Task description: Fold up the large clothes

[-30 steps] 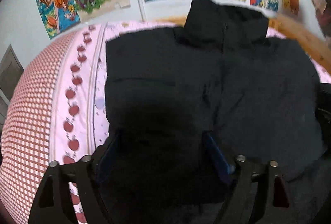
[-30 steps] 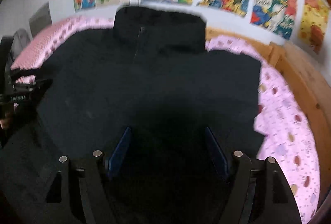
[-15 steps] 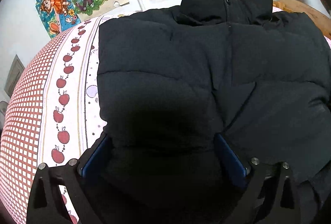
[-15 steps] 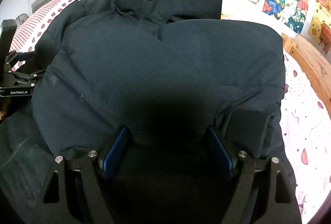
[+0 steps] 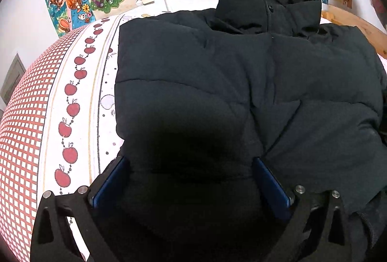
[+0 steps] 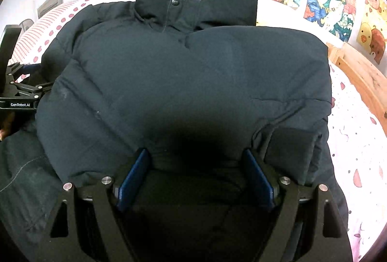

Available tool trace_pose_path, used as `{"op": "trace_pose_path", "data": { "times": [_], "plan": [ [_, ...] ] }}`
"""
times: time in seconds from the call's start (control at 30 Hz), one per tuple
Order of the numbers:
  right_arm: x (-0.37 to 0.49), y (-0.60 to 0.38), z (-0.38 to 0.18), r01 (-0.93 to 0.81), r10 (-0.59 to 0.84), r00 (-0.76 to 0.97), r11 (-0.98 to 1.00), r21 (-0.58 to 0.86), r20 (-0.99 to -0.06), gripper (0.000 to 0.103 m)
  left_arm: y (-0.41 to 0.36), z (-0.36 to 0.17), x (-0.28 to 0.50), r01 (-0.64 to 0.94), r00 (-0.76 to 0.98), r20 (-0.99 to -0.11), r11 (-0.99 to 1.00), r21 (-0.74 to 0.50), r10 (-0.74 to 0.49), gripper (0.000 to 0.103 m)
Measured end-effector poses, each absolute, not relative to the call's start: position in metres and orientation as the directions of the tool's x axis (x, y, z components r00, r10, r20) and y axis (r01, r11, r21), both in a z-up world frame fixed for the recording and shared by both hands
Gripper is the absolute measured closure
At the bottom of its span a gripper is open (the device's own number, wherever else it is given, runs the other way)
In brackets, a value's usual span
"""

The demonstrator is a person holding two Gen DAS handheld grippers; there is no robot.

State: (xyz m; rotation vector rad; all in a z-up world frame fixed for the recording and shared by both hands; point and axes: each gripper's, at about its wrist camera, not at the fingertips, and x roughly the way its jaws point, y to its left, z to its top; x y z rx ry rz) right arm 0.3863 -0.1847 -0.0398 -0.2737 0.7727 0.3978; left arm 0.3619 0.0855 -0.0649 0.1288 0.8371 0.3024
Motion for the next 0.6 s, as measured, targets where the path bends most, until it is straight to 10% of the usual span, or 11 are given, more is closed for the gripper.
{"op": "trace_pose_path", "data": {
  "times": [0.6],
  "plan": [
    [0.397,-0.214,0.033,-0.259,0.330,0.621,0.942,0.212,-0.711,0.020,0.120,0.038,0.347,-0.276,0.723,-0.658,0.961,0.005,0.211,0.000]
  ]
}}
